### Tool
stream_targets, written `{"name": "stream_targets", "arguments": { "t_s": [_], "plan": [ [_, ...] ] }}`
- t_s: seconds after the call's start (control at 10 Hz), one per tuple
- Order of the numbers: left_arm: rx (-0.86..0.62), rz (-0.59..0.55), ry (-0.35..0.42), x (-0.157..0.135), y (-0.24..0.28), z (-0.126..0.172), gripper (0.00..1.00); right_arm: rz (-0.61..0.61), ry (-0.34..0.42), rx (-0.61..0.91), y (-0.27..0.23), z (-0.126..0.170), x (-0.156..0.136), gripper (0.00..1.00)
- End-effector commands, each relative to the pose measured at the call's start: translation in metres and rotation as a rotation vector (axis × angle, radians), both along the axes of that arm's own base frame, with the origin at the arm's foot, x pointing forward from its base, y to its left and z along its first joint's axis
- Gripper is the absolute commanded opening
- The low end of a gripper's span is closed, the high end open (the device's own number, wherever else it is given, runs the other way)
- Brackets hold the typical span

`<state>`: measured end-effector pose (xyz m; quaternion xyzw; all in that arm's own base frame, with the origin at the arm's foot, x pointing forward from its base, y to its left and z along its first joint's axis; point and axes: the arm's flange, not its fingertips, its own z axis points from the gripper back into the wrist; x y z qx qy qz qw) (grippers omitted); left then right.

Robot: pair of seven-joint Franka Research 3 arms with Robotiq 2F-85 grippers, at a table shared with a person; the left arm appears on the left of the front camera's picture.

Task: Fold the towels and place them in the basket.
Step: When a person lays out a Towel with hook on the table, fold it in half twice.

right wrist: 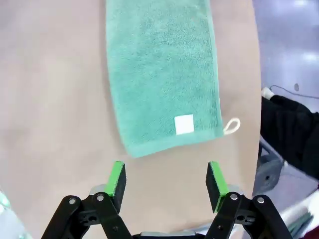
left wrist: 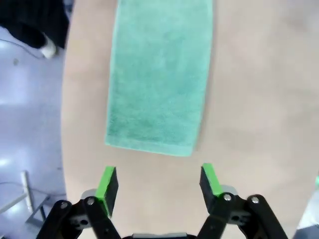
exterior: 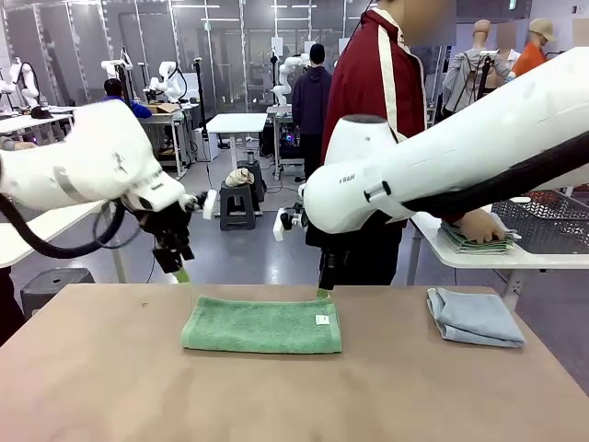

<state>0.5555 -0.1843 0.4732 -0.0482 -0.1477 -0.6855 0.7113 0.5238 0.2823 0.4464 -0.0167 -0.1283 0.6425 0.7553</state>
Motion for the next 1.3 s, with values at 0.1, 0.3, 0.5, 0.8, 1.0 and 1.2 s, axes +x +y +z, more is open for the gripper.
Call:
{"name": "stream_targets", "arguments": {
  "t_s": [0.1,0.3,0.5,0.8,1.0,1.2],
  "plan": [
    [-0.169,-0.042,-0.040,-0.041,0.065,0.033,0.84,-0.381,0.002,0.141,-0.011,0.027,-0.048,0.81],
    [-0.362,-0.042,-0.051,-0.047,0.118,0.036,0.84,-0.461,0.037,0.172,-0.012,0.032,-0.062,0.81],
    [-0.527,-0.023,-0.082,-0.058,0.172,0.028,0.84,-0.412,0.039,0.142,-0.013,0.041,-0.054,0.81],
    [-0.701,-0.056,-0.053,-0.058,0.226,0.005,0.84,-0.412,0.039,0.142,-0.013,0.041,-0.054,0.81],
    [-0.769,-0.088,-0.033,-0.051,0.246,-0.007,0.84,-0.412,0.039,0.142,-0.013,0.041,-0.054,0.81],
    [-0.798,-0.083,-0.024,-0.047,0.245,-0.013,0.84,-0.412,0.039,0.142,-0.013,0.041,-0.054,0.81]
  ]
}}
